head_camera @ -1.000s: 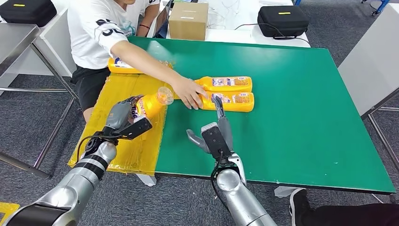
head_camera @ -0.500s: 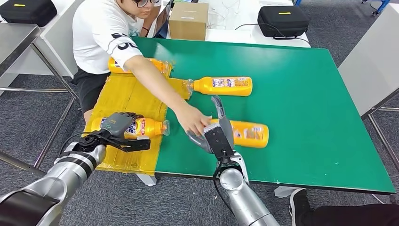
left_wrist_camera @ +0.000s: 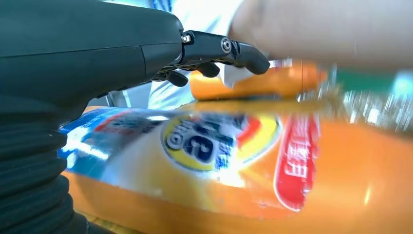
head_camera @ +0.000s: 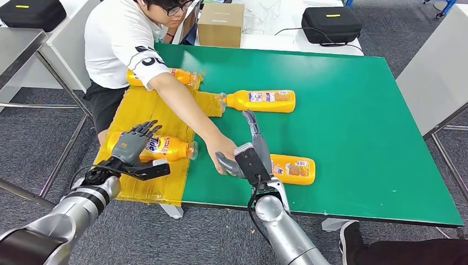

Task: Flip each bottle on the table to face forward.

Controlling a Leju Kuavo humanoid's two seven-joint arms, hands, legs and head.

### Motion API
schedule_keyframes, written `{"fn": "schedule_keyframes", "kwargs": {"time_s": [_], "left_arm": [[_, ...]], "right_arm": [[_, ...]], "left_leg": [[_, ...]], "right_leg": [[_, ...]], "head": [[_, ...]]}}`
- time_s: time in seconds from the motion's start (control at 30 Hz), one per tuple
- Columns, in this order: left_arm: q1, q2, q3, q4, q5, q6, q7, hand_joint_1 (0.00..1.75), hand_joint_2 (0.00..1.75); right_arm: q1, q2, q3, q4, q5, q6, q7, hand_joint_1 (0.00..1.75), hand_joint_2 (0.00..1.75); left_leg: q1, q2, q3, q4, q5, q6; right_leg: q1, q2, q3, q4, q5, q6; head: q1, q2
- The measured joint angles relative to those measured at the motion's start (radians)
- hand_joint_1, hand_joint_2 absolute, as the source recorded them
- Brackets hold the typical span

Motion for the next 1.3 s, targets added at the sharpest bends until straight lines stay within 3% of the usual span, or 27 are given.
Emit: {"fn": "schedule_keyframes", "kwargs": {"time_s": [0.07, 0.2, 0.3, 0.47, 0.67, 0.8, 0.97, 1.3], "left_arm": [[0.025, -0.004, 0.050, -0.009, 0.060, 0.040, -0.069, 0.00, 1.75], [0.062, -0.012, 0.129, -0.028, 0.117, 0.059, -0.136, 0.00, 0.00], [0.099, -0.021, 0.175, -0.075, 0.228, 0.016, -0.184, 0.00, 0.00], [0.213, -0.054, 0.212, -0.282, 0.540, -0.057, -0.206, 0.00, 0.00], [0.294, -0.103, 0.238, -0.456, 0.685, -0.137, -0.209, 0.00, 0.00], [0.317, -0.136, 0.267, -0.521, 0.752, -0.199, -0.210, 0.00, 1.75], [0.326, -0.181, 0.317, -0.559, 0.810, -0.286, -0.210, 0.00, 1.75], [0.330, -0.213, 0.352, -0.581, 0.814, -0.298, -0.210, 0.00, 1.75]], "right_arm": [[-0.004, 0.000, 0.003, 0.006, 0.008, -0.009, 0.006, 0.00, 1.75], [-0.007, -0.001, 0.005, 0.016, 0.016, -0.017, 0.012, 0.00, 1.75], [-0.007, -0.004, 0.005, 0.023, 0.049, -0.039, 0.036, 0.00, 1.75], [-0.007, -0.026, 0.005, 0.044, 0.207, -0.125, 0.118, 0.00, 1.75], [0.001, -0.067, 0.004, 0.074, 0.303, -0.148, 0.171, 0.00, 1.75], [0.015, -0.095, -0.006, 0.078, 0.345, -0.146, 0.202, 0.00, 1.75], [0.035, -0.121, -0.027, 0.073, 0.390, -0.131, 0.239, 0.00, 1.75], [0.044, -0.141, -0.038, 0.067, 0.398, -0.128, 0.243, 0.00, 1.75]], "left_leg": [[0.000, 0.000, 0.000, 0.000, 0.000, 0.000], [0.000, 0.000, -0.001, 0.000, 0.000, 0.000], [0.000, 0.000, -0.001, 0.000, 0.000, 0.000], [0.000, -0.001, -0.001, 0.000, 0.000, 0.000], [0.000, -0.001, -0.002, 0.000, 0.000, 0.000], [0.000, -0.001, -0.002, 0.000, 0.000, 0.000], [0.000, -0.001, -0.002, 0.000, 0.000, 0.000], [0.000, -0.001, -0.002, 0.000, 0.000, 0.000]], "right_leg": [[0.000, 0.000, 0.000, 0.000, 0.000, 0.000], [0.000, 0.000, -0.001, -0.001, 0.000, 0.000], [0.000, 0.000, -0.001, -0.001, 0.000, 0.000], [0.000, 0.000, -0.001, -0.001, 0.000, 0.000], [0.000, 0.000, -0.001, -0.001, 0.000, 0.000], [0.000, 0.000, -0.001, -0.001, 0.000, 0.000], [0.000, 0.000, -0.001, -0.001, 0.000, 0.000], [0.000, 0.000, -0.001, -0.001, 0.000, 0.000]], "head": [[0.000, 0.000], [0.000, 0.000], [0.000, 0.000], [0.000, 0.000], [0.000, 0.000], [0.000, 0.000], [0.000, 0.000], [0.000, 0.000]]}}
